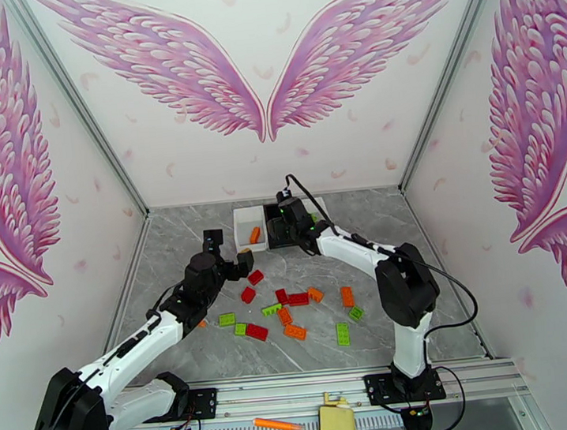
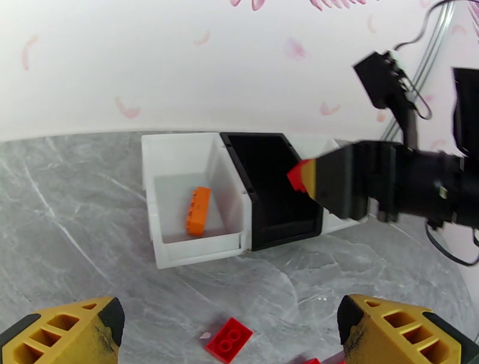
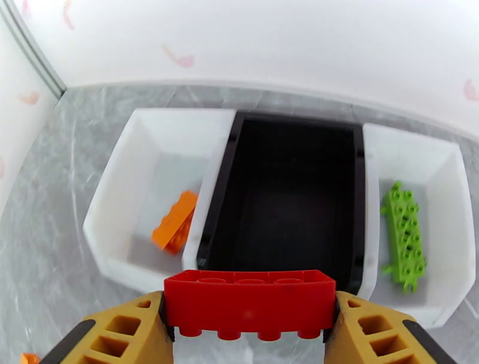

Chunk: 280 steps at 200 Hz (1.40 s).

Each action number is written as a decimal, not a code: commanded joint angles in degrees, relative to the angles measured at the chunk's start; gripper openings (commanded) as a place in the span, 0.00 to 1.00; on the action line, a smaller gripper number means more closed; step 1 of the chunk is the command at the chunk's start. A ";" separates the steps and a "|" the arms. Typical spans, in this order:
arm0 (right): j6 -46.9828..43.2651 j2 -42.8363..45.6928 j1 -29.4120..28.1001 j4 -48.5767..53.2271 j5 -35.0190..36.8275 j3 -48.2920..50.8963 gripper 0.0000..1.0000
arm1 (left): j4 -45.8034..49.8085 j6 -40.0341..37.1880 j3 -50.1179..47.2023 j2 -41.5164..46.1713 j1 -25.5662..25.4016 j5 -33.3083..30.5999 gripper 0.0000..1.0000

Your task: Sort the legos into containers by color

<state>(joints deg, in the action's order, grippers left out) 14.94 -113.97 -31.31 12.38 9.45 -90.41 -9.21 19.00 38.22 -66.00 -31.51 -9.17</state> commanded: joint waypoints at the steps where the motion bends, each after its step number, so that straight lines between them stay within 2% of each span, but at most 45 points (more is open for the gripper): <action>1: -2.85 -5.20 1.44 3.38 -1.08 -6.65 0.55 | -2.01 -0.66 -1.06 -0.46 0.04 2.59 0.99; 22: -4.05 -9.68 2.56 4.26 0.89 -11.65 0.55 | -1.52 -0.76 -0.58 -0.93 0.04 2.65 0.99; 63: -3.44 -15.39 4.06 5.98 0.36 -18.16 0.56 | -0.81 -1.07 0.35 -1.48 0.06 2.84 0.99; 83: -3.60 -15.93 4.07 5.71 -0.31 -18.97 0.60 | -0.72 -0.78 0.50 -1.65 0.07 2.26 0.99; 104: -4.51 -14.81 4.06 5.46 -0.13 -18.65 0.70 | -0.22 -0.11 0.91 -1.88 0.05 1.61 0.99; 126: -5.50 -11.07 4.07 3.30 -0.31 -15.07 0.81 | 0.27 1.68 1.19 -1.95 0.07 0.25 0.99; 149: -6.71 -5.16 4.09 -1.60 -1.58 -7.90 0.94 | 3.52 5.14 2.18 -2.12 0.07 -4.54 0.99; 171: -7.41 1.43 3.98 -7.63 -2.75 0.60 0.99 | 7.53 8.03 3.23 -2.62 0.25 -8.45 0.99; 202: -9.00 10.48 3.83 -14.88 -6.90 12.74 0.99 | 19.58 13.45 7.13 -4.80 2.51 -11.20 0.99; 226: -13.29 16.34 2.87 -18.34 -12.88 20.05 0.99 | 30.93 19.62 9.29 -5.63 4.49 -15.33 0.99; 248: -17.56 20.25 1.23 -19.53 -17.57 24.41 0.99 | 41.79 28.00 10.90 -5.46 5.55 -20.13 0.99; 259: -18.38 21.18 0.42 -19.51 -19.32 25.55 0.99 | 48.23 35.30 11.67 -5.55 5.80 -22.77 0.95; 280: -18.48 21.11 -0.92 -19.17 -21.43 26.18 0.99 | 54.41 43.71 11.85 -5.99 6.50 -21.46 0.96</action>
<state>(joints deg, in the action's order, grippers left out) -0.67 -93.95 -30.61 -4.75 -6.37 -65.47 30.26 48.60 48.03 -71.26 -25.61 -27.59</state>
